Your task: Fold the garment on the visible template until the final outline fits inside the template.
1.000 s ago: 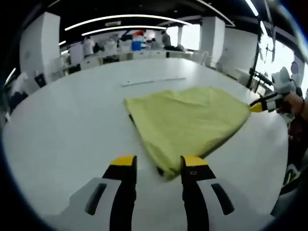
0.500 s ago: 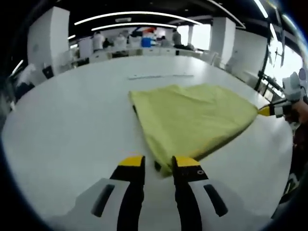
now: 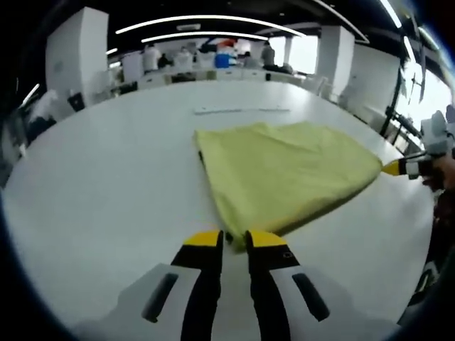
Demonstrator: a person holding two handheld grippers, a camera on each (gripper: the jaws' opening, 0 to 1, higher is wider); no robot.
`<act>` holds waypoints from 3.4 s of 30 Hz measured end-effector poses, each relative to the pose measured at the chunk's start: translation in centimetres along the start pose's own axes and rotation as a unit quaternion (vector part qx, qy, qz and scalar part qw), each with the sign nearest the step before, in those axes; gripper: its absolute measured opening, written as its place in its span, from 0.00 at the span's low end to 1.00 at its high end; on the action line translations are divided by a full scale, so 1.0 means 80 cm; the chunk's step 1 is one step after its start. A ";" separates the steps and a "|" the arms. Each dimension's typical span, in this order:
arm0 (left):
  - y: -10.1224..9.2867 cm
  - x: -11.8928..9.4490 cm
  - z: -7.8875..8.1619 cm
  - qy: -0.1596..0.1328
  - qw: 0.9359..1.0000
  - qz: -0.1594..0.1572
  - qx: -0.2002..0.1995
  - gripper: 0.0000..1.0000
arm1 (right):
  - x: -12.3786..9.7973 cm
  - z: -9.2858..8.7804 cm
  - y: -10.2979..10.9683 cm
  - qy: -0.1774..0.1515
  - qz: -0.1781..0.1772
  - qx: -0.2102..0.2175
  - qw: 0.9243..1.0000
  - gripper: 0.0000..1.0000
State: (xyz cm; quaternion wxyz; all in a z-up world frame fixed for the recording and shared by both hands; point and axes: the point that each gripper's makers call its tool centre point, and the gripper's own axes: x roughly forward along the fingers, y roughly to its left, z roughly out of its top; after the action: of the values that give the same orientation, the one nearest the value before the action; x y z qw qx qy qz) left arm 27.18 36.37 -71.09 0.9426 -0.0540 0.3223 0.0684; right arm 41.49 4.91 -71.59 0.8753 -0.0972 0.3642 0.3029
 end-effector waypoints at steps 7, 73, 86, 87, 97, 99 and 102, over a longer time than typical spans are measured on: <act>-0.002 -0.001 -0.007 0.009 1.000 -0.002 -0.009 0.02 | 0.003 -0.003 -0.003 0.003 -0.010 0.002 1.000 0.02; 0.007 0.002 -0.015 0.016 1.000 -0.011 -0.004 0.01 | 0.007 -0.008 -0.009 0.007 -0.016 0.024 1.000 0.00; 0.022 -0.004 -0.014 0.014 1.000 -0.007 0.023 0.00 | -0.006 -0.002 -0.025 0.001 -0.010 0.001 1.000 0.00; 0.021 -0.004 -0.015 0.016 0.999 -0.010 0.027 0.00 | -0.006 -0.002 -0.022 0.004 -0.006 0.000 1.000 0.00; 0.012 -0.006 -0.008 0.006 0.999 -0.028 0.018 0.06 | -0.003 -0.011 -0.004 0.015 0.014 0.021 1.000 0.03; 0.010 -0.006 -0.007 0.004 0.999 -0.030 0.012 0.07 | -0.002 -0.010 -0.003 0.014 0.013 0.019 1.000 0.03; 0.006 -0.005 -0.005 0.000 0.999 -0.039 -0.006 0.09 | -0.001 -0.007 -0.002 0.008 0.010 0.032 0.999 0.04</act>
State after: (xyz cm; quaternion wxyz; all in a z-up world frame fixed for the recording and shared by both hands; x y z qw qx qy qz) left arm 26.55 36.75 -71.14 0.9441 -0.0720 0.3200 0.0332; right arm 41.24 4.50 -71.98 0.8717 -0.0680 0.3820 0.2992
